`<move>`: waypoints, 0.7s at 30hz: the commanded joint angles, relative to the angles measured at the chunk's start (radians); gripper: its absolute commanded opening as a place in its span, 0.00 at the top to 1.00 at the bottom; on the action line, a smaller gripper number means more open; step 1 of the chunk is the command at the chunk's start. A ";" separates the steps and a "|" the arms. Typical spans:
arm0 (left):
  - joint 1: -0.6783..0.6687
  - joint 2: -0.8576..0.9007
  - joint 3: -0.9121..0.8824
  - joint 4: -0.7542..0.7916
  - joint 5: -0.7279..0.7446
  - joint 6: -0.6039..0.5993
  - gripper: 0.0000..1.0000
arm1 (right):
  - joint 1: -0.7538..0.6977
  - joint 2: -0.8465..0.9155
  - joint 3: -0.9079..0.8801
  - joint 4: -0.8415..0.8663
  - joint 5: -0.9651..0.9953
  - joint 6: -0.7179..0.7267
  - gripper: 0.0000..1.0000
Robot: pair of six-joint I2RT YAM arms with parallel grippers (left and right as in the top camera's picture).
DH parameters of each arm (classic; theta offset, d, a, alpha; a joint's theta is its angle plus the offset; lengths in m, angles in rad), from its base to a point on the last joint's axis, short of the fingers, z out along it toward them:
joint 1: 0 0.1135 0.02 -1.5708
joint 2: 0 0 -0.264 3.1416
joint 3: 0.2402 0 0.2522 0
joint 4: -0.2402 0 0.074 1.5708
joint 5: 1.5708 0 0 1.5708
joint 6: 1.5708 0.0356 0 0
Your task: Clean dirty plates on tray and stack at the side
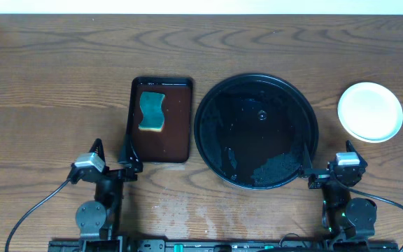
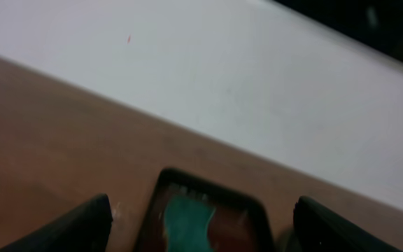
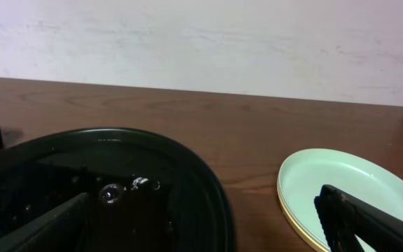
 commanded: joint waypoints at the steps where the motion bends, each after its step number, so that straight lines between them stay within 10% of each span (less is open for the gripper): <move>1: 0.005 -0.008 -0.008 -0.051 -0.008 0.023 0.16 | 0.009 -0.007 -0.001 -0.004 0.006 -0.009 0.01; 10: 0.003 -0.008 -0.008 -0.166 0.060 0.289 0.16 | 0.009 -0.007 -0.001 -0.004 0.006 -0.009 0.01; 21: 0.003 -0.008 -0.008 -0.166 0.060 0.303 0.16 | 0.009 -0.007 -0.001 -0.004 0.006 -0.009 0.01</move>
